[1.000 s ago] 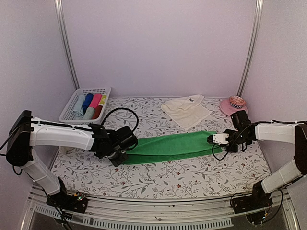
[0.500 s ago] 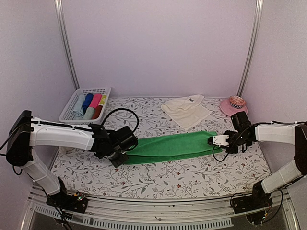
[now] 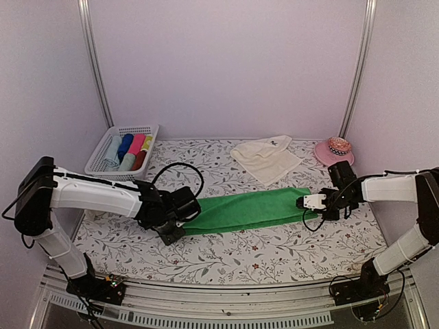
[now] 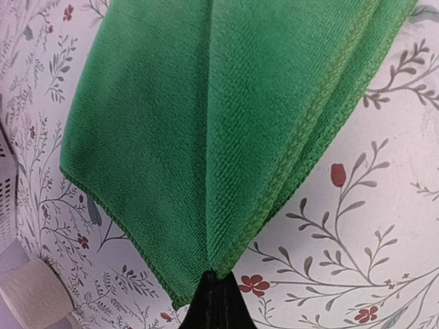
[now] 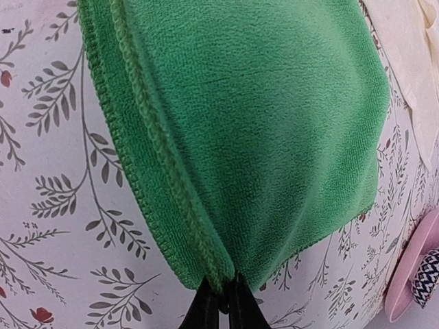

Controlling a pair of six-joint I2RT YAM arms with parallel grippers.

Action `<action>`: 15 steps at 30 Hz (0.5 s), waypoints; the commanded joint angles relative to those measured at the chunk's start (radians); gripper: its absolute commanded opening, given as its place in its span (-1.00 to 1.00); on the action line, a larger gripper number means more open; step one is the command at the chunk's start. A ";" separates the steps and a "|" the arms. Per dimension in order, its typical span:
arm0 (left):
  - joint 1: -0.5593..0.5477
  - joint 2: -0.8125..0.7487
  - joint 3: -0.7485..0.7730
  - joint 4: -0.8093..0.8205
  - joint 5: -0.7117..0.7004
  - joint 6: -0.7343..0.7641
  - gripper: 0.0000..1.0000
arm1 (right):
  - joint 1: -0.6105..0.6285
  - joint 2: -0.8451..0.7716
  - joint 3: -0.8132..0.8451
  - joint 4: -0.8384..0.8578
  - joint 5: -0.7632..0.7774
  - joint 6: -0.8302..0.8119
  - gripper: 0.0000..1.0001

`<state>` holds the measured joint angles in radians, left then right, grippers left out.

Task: Roll the towels
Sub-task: Fold the towel at the center of the board.

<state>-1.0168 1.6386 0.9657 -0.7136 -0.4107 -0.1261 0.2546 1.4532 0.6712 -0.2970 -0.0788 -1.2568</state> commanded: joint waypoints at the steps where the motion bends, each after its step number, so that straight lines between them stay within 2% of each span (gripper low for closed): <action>1: -0.019 0.013 0.016 -0.018 0.016 0.014 -0.98 | -0.006 0.016 0.004 0.018 0.028 0.004 -0.86; 5: -0.018 0.019 0.018 -0.021 0.021 0.017 -0.56 | -0.004 0.006 -0.002 0.018 0.028 -0.003 -0.73; 8: -0.019 0.014 0.026 -0.030 0.016 0.017 -0.23 | -0.005 -0.002 0.000 0.012 0.032 -0.007 -0.32; 12: -0.018 -0.015 0.039 -0.043 -0.016 0.011 0.12 | -0.006 -0.012 0.035 -0.032 0.027 0.010 0.01; 15: -0.005 -0.078 0.055 -0.036 -0.042 0.000 0.57 | -0.009 -0.011 0.129 -0.133 -0.034 0.069 0.34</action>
<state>-1.0203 1.6402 0.9840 -0.7448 -0.4168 -0.1131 0.2539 1.4609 0.6937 -0.3271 -0.0570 -1.2491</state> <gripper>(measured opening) 0.667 0.593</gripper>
